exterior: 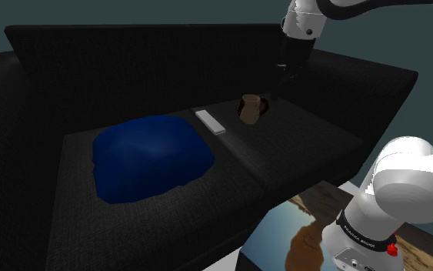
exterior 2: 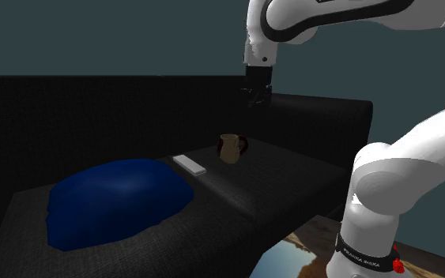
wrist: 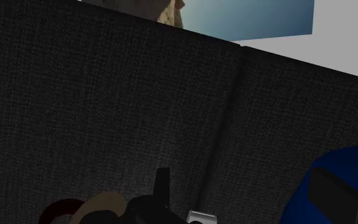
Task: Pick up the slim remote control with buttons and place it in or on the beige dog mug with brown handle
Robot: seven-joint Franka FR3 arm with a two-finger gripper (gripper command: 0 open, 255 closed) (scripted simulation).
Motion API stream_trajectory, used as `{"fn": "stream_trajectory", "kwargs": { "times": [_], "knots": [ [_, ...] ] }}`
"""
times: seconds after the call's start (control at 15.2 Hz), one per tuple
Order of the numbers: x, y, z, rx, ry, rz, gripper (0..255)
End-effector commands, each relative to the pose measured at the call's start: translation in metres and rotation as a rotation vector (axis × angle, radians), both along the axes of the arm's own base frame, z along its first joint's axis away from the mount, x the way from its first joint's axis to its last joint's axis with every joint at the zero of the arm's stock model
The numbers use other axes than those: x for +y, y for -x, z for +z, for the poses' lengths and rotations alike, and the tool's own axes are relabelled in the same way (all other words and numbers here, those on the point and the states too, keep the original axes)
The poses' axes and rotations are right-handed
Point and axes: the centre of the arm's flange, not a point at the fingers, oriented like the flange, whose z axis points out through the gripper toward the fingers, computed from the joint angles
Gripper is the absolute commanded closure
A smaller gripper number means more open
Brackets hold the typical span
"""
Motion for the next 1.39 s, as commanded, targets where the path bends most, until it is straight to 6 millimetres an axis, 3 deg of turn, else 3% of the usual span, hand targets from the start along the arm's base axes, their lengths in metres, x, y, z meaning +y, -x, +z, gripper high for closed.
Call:
{"fn": "stream_trajectory", "kwargs": {
  "times": [0.0, 1.32],
  "knots": [
    [0.0, 0.0, 0.0, 0.0, 0.0, 0.0, 0],
    [-0.03, -0.231, -0.133, 0.034, -0.006, -0.036, 0]
  ]
}}
